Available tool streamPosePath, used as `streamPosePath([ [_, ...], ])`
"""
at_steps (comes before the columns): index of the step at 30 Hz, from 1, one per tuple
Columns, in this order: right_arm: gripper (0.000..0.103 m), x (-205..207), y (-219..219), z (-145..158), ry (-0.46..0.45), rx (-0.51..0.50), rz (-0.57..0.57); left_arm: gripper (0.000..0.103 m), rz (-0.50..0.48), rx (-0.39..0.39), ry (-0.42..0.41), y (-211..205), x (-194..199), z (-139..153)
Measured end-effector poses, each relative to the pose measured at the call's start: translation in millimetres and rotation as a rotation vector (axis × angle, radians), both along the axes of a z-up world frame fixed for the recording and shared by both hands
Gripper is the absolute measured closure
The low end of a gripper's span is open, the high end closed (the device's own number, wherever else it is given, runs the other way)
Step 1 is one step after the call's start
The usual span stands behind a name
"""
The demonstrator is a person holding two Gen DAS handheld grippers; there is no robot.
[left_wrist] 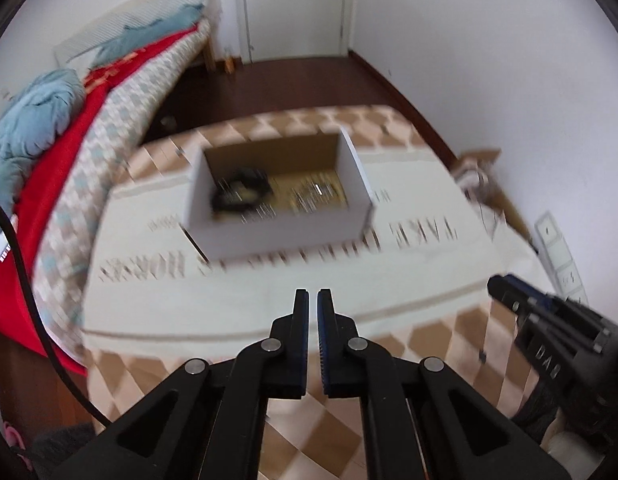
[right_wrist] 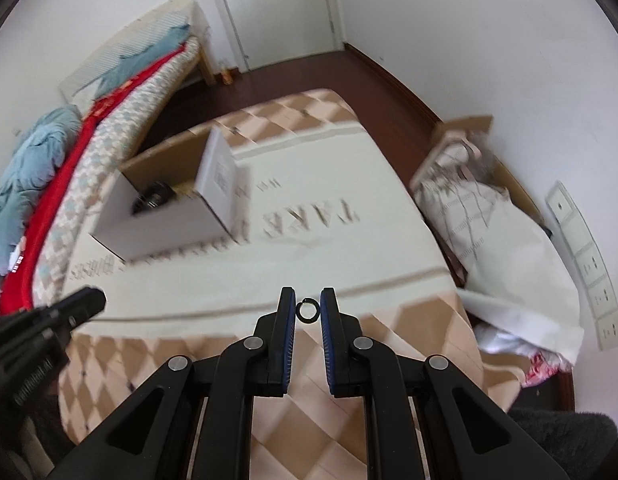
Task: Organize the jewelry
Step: 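Carry both held rings over the cardboard box and lower them in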
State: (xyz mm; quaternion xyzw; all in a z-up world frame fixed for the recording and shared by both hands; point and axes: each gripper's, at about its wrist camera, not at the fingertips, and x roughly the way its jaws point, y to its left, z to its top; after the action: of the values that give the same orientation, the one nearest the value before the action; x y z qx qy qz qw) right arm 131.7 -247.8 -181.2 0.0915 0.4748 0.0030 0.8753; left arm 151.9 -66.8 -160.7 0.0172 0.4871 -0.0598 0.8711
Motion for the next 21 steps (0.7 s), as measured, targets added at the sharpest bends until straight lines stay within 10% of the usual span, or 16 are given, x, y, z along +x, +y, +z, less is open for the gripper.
streamPosePath([
  [8, 0.090, 33, 19, 18, -0.044, 0.062, 0.017, 0.101, 0.080, -0.041, -0.054, 55, 23, 25],
  [13, 0.090, 22, 12, -2, 0.005, 0.064, 0.009, 0.096, 0.046, -0.154, 0.104, 52, 10, -23],
  [17, 0.090, 9, -7, -22, 0.054, 0.069, -0.034, 0.044, -0.041, -0.151, 0.178, 15, -4, -57],
  [21, 0.090, -4, -27, -30, 0.076, 0.056, -0.071, 0.044, -0.097, -0.071, 0.213, -17, -14, -87],
])
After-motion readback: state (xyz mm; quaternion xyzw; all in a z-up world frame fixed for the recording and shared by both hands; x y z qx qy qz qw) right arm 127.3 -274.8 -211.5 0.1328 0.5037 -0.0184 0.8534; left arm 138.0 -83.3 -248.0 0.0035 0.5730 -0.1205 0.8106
